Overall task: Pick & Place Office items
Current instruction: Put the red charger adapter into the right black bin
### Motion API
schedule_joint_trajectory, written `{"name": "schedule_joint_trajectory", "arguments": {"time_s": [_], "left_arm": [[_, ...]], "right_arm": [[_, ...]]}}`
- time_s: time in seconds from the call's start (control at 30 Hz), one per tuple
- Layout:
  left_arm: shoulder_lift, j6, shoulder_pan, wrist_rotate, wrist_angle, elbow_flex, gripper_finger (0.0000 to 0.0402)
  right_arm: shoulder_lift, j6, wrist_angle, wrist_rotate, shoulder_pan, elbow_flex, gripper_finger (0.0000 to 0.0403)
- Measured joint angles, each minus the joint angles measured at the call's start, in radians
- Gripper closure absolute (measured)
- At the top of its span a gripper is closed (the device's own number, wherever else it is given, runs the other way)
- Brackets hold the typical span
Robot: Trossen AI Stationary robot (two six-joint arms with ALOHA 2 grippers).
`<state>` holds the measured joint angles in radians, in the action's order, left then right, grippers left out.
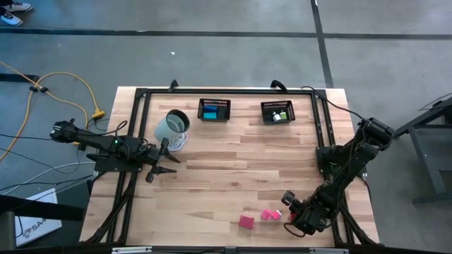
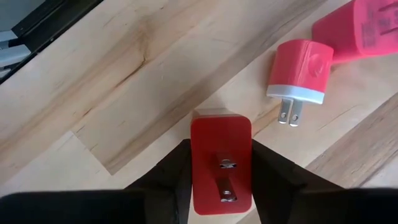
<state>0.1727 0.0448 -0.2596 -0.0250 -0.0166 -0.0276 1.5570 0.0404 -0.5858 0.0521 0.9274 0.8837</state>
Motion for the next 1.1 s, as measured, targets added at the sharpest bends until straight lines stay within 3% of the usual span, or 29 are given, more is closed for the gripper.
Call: {"name": "schedule_joint_trajectory", "arguments": {"time_s": [0.5,0.7,1.1], "left_arm": [[0.0,0.0,0.0,0.0,0.0,0.0,0.0221],[0.0,0.0,0.0,0.0,0.0,0.0,0.0221],[0.0,0.0,0.0,0.0,0.0,0.0,0.0221]], "right_arm": [[-0.072,0.045,-0.029,0.002,-0.001,0.0,0.0287],[-0.135,0.08,-0.071,0.076,-0.007,0.0,0.029],[-0.218,0.227,-0.101,0.165,-0.147,0.0,0.0291]]}}
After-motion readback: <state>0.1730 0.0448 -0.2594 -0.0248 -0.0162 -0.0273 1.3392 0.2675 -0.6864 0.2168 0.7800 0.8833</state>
